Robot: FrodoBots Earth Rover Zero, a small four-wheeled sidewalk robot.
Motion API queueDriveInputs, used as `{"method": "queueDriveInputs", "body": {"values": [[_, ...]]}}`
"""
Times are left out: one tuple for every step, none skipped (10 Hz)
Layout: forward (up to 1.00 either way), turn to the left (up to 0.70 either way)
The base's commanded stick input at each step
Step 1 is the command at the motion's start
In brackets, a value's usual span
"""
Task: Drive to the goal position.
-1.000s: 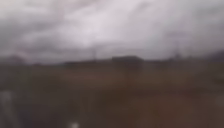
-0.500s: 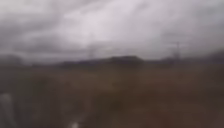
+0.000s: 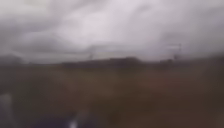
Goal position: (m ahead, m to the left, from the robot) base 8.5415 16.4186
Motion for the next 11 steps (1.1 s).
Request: {"method": "queueDriveInputs", "body": {"values": [[0.7, 0.0], [0.7, 0.0], [0.7, 0.03], [0.7, 0.17], [0.7, 0.27], [0.7, 0.27], [0.7, 0.27], [0.7, 0.27], [0.7, 0.27], [0.7, 0.27], [0.7, 0.27]]}}
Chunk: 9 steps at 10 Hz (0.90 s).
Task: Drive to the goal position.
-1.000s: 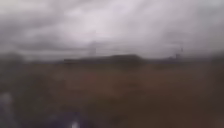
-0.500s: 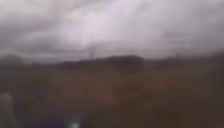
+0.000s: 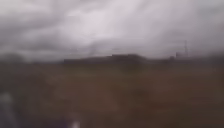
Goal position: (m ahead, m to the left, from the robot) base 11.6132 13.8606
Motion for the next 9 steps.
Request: {"method": "queueDriveInputs", "body": {"values": [[0.7, 0.27], [0.7, 0.27], [0.7, 0.27], [0.7, 0.27], [0.7, 0.27], [0.7, 0.27], [0.7, 0.27], [0.7, 0.27], [0.7, 0.27]]}}
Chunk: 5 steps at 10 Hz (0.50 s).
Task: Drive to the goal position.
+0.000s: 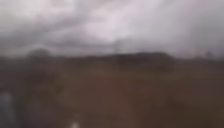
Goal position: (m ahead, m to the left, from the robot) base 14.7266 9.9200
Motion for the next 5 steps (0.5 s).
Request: {"method": "queueDriveInputs", "body": {"values": [[0.7, 0.14], [0.7, 0.0], [0.7, 0.0], [0.7, 0.0], [0.7, 0.0]]}}
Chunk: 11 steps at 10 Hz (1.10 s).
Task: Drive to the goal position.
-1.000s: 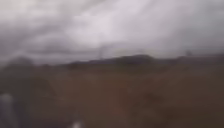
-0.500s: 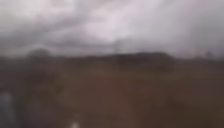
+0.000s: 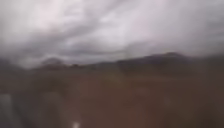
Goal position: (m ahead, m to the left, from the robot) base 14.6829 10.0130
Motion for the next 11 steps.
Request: {"method": "queueDriveInputs", "body": {"values": [[0.7, 0.0], [0.7, 0.0], [0.7, 0.0], [0.7, 0.0], [0.7, 0.0], [0.7, 0.0], [0.7, 0.0], [0.7, 0.0], [0.7, 0.0], [0.7, 0.0], [0.7, 0.0]]}}
